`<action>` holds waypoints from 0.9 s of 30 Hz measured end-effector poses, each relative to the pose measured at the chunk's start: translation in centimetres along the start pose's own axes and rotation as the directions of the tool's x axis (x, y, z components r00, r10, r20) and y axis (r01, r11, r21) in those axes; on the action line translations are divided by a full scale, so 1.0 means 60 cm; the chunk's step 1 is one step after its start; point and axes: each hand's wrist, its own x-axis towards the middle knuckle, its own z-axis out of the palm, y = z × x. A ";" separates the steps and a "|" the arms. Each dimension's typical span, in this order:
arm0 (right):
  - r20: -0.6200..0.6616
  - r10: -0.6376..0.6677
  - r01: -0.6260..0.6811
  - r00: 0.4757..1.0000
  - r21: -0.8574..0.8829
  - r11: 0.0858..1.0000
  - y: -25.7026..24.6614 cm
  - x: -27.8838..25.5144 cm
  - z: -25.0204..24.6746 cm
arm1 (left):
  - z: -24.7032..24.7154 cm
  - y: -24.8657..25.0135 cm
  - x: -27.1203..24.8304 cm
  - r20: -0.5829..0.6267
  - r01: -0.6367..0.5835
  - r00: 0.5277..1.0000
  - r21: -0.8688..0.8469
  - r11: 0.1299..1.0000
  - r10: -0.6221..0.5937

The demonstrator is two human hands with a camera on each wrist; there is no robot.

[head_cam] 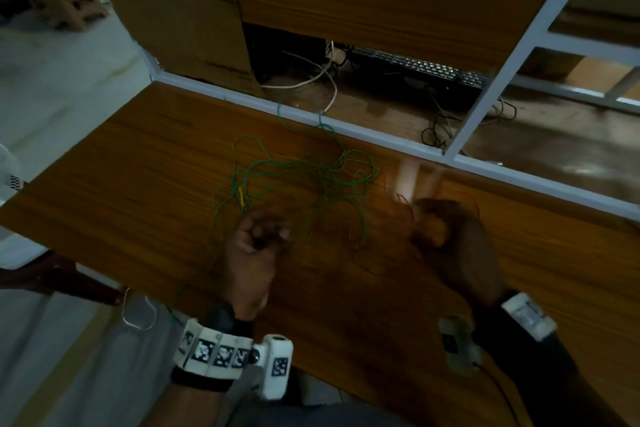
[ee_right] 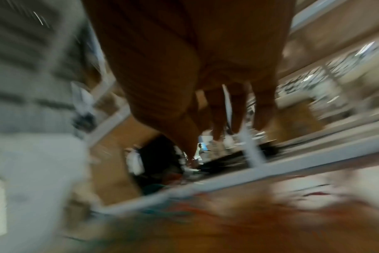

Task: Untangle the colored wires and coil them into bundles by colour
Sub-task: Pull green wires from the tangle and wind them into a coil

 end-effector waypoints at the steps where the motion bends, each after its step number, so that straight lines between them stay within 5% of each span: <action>1: 0.077 -0.022 0.008 0.997 0.173 0.985 -0.039 -0.010 0.009 | 0.021 -0.001 -0.010 0.074 -0.018 0.997 0.077 0.997 0.013; 4: 0.157 -0.153 0.061 0.976 0.477 0.877 -0.124 -0.018 0.046 | 0.084 -0.002 -0.037 0.307 -0.095 0.951 0.199 0.975 0.030; 8: -0.014 -0.171 0.155 0.985 0.502 0.851 -0.137 -0.002 0.032 | 0.099 0.010 -0.032 0.328 -0.192 0.937 0.191 0.963 0.122; 11: -0.082 -0.155 0.171 0.984 0.639 0.750 -0.139 -0.013 -0.020 | 0.079 0.015 -0.016 0.440 -0.206 0.894 0.242 0.948 0.082; 15: -0.218 -0.070 0.214 0.974 0.761 0.612 -0.108 -0.009 -0.097 | 0.050 -0.001 0.021 0.650 -0.577 0.743 0.502 0.644 0.159; 17: -0.293 0.036 0.224 0.955 0.799 0.558 -0.079 0.005 -0.148 | 0.027 -0.016 0.056 0.628 -0.602 0.764 0.610 0.514 0.150; 20: -0.419 0.174 0.155 0.891 0.642 0.750 -0.022 0.013 -0.205 | 0.004 -0.013 0.098 0.534 -0.498 0.837 0.654 0.569 0.119; 22: -0.482 0.183 0.035 0.857 0.408 0.912 0.032 0.015 -0.233 | 0.014 -0.005 0.113 0.523 -0.494 0.842 0.652 0.575 0.130; 24: -0.384 0.168 -0.095 0.908 0.200 0.975 0.016 0.004 -0.253 | 0.040 -0.002 0.121 0.564 -0.558 0.811 0.662 0.500 0.157; 27: -0.028 0.118 -0.121 0.993 -0.222 0.968 -0.025 -0.007 -0.195 | 0.081 0.013 0.103 0.665 -0.691 0.708 0.584 0.425 0.238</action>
